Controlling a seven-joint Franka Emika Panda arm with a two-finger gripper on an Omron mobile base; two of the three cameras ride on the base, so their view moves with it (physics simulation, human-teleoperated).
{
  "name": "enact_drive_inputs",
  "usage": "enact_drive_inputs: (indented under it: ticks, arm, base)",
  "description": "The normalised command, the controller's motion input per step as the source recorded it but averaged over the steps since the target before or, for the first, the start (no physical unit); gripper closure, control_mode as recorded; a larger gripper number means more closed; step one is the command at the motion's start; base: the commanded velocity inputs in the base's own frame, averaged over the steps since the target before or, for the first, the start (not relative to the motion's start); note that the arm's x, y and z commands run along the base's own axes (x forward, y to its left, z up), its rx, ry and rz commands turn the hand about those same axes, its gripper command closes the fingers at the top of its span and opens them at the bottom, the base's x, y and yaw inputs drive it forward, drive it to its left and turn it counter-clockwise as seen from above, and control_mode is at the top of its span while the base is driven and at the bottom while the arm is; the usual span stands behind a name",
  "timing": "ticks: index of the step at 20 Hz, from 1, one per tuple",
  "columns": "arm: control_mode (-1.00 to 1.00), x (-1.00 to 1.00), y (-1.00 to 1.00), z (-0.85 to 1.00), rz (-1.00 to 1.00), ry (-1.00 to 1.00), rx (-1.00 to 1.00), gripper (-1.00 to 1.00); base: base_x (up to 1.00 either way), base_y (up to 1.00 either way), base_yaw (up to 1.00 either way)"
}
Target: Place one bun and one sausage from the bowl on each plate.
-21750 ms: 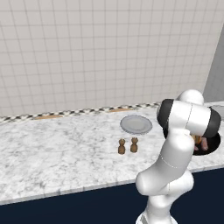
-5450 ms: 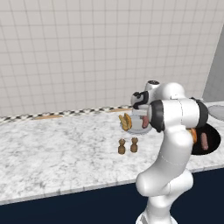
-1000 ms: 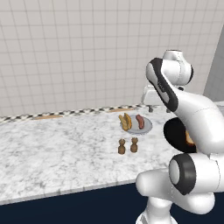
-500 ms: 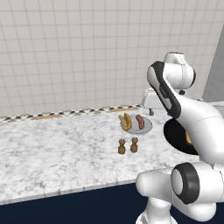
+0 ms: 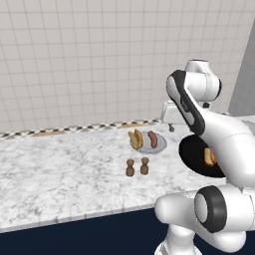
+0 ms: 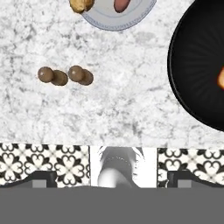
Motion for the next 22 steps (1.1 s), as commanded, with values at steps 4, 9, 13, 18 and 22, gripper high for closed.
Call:
enact_drive_inputs:
  ticks: [4,9,13,18,22]
  arm:
    - [1.00,0.00,0.00,0.00,0.00,0.00,0.00,-1.00]
    - [1.00,0.00,0.00,0.00,0.00,0.00,0.00,-1.00]
    - [1.00,0.00,0.00,0.00,0.00,0.00,0.00,-1.00]
    - [1.00,0.00,0.00,0.00,0.00,0.00,0.00,-1.00]
    - [1.00,0.00,0.00,0.00,0.00,0.00,0.00,-1.00]
  base:
    - [-0.25,-0.84,0.00]
    - [-0.07,-0.65,-0.01]
    - [0.00,-0.35,0.00]
    - [-0.08,-0.33,-0.03]
    - [-0.09,-0.49,-0.03]
